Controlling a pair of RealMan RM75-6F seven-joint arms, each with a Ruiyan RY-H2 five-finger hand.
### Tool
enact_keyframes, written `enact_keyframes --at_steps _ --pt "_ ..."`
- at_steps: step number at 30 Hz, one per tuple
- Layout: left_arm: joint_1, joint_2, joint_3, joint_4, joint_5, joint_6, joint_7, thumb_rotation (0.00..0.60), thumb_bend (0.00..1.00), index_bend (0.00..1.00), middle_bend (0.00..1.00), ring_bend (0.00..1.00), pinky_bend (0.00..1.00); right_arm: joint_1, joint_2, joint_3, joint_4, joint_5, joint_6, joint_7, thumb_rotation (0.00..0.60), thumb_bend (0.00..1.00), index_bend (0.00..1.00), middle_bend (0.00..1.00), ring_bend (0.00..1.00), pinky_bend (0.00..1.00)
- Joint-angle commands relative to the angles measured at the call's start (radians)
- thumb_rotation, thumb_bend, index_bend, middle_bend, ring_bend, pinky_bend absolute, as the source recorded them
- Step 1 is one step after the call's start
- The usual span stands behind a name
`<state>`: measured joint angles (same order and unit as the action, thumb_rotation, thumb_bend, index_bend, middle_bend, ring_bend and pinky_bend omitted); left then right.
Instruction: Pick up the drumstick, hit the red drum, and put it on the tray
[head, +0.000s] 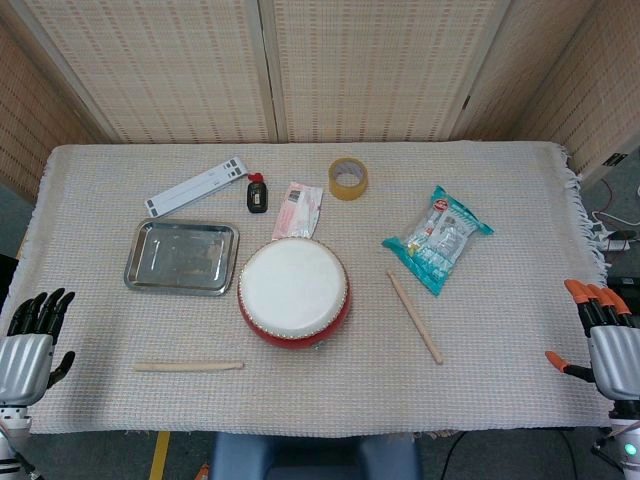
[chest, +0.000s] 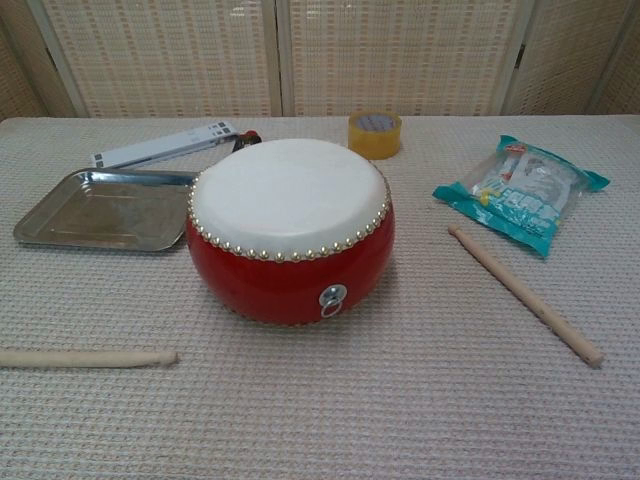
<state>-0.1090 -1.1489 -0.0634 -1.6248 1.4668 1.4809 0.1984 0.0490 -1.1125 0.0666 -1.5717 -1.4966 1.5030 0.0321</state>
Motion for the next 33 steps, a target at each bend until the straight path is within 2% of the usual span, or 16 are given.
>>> enact_keyframes --at_steps 1,12,19,25,33 --pt "-0.004 -0.006 -0.001 0.002 -0.006 -0.008 0.008 0.600 0.26 0.06 0.04 0.02 0.07 0.007 -0.003 0.004 0.004 0.002 -0.007 0.000 0.600 0.05 0.01 0.09 0.00 0.10" --pt "0.007 -0.019 -0.005 -0.001 0.008 0.033 0.020 0.600 0.27 0.11 0.11 0.10 0.09 -0.004 -0.002 0.009 0.026 -0.005 0.022 0.034 0.600 0.05 0.02 0.09 0.00 0.10" --pt "-0.010 -0.013 -0.013 -0.022 0.021 0.025 0.015 0.600 0.32 0.19 0.15 0.12 0.10 -0.014 -0.005 0.014 0.042 -0.010 0.050 0.051 0.600 0.05 0.02 0.09 0.00 0.10" --pt "-0.054 -0.020 -0.012 -0.031 0.043 -0.033 0.021 0.600 0.32 0.30 0.18 0.13 0.10 -0.012 -0.001 0.021 0.046 -0.008 0.050 0.061 0.600 0.05 0.02 0.09 0.00 0.10" --pt "-0.125 -0.064 -0.001 -0.083 0.004 -0.177 0.028 0.600 0.33 0.33 0.20 0.13 0.10 -0.010 0.001 0.021 0.051 -0.007 0.045 0.076 0.600 0.05 0.02 0.09 0.00 0.10"
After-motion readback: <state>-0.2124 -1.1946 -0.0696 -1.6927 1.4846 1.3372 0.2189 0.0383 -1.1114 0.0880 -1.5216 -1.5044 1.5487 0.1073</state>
